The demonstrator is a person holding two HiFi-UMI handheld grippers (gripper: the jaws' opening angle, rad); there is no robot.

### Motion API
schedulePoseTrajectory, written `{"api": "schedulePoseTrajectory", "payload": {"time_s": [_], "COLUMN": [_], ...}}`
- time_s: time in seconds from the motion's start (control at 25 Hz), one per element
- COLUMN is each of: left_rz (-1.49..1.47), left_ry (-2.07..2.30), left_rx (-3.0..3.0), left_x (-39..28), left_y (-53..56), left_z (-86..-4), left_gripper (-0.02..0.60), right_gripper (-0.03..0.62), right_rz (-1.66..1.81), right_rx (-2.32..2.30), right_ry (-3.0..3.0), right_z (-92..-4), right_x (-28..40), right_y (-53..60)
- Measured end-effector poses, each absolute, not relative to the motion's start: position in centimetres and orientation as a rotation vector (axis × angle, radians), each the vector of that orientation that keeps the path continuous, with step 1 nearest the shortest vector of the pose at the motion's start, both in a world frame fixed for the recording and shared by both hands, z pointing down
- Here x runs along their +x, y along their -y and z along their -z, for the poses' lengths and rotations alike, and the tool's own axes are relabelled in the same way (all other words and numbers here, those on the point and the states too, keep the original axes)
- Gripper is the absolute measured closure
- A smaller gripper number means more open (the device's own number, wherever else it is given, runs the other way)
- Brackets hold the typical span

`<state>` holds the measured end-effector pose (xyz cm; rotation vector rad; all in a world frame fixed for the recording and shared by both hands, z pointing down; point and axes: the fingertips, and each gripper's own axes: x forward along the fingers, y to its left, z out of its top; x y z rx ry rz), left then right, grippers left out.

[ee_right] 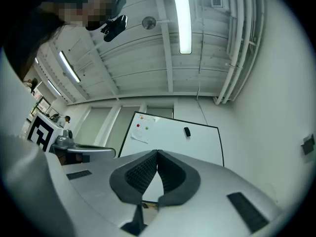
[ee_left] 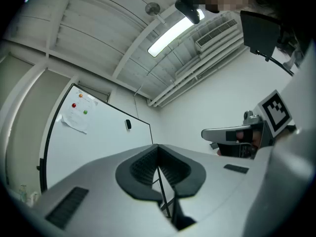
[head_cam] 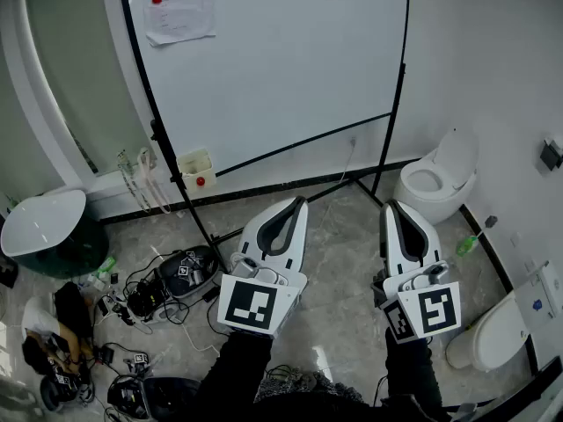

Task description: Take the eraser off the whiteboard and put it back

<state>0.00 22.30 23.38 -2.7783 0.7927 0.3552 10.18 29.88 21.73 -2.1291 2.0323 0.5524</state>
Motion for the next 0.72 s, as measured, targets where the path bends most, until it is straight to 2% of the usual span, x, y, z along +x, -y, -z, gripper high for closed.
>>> {"api": "schedulePoseTrajectory", "payload": {"time_s": [0.48,0.72], "left_rz": [-0.341,-0.239], "left_ry": [-0.691,-0.682], "left_rx": [-2.831,-2.818], "left_x": [1.6,4.0], "left_y": [-18.9,-16.7], "left_z": [-24.0,-23.2], "left_gripper": [0.575,0.575], "right_gripper": [0.585,0.585], "right_rz": [-0.560,-0.521], "right_rx": [-2.172,-2.156], "right_ry": [-2.006,-2.037], "right_z": [-21.3,-20.7], "right_x": [10.1,12.0], "right_y": [-26.5,-23.9]}}
